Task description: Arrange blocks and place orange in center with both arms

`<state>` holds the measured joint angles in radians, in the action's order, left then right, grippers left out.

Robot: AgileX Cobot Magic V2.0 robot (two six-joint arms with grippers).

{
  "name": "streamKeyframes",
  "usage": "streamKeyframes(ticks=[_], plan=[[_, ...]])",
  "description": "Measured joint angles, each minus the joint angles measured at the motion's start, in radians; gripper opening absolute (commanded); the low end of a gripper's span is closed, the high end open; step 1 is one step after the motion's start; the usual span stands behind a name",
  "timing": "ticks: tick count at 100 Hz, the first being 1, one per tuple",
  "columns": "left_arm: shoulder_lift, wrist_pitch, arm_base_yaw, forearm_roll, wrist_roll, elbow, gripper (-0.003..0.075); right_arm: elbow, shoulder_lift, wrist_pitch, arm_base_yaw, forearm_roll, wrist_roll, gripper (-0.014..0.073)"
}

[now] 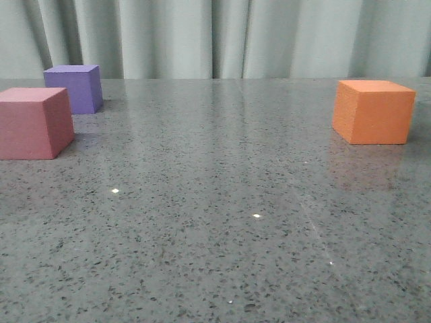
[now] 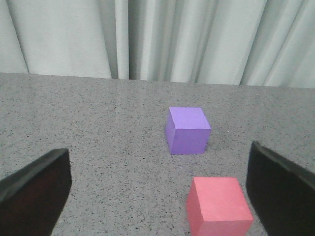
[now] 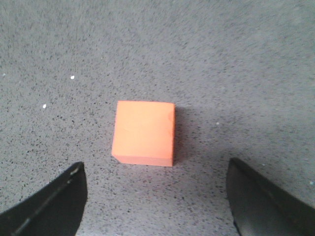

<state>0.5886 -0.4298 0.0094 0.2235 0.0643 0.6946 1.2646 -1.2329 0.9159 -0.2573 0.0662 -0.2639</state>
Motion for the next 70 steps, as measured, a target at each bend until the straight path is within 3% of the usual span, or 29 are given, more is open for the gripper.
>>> streamKeyframes(ticks=[32,70], plan=[[0.000,0.002,0.000,0.000,0.000,0.000,0.0689,0.243,-0.297,0.164,-0.013,-0.056,0.000,0.0580],[0.000,0.013,0.000,0.002,0.000,0.000,0.0689,0.284,-0.446,0.235,-0.014,-0.066,-0.012,0.0580]])
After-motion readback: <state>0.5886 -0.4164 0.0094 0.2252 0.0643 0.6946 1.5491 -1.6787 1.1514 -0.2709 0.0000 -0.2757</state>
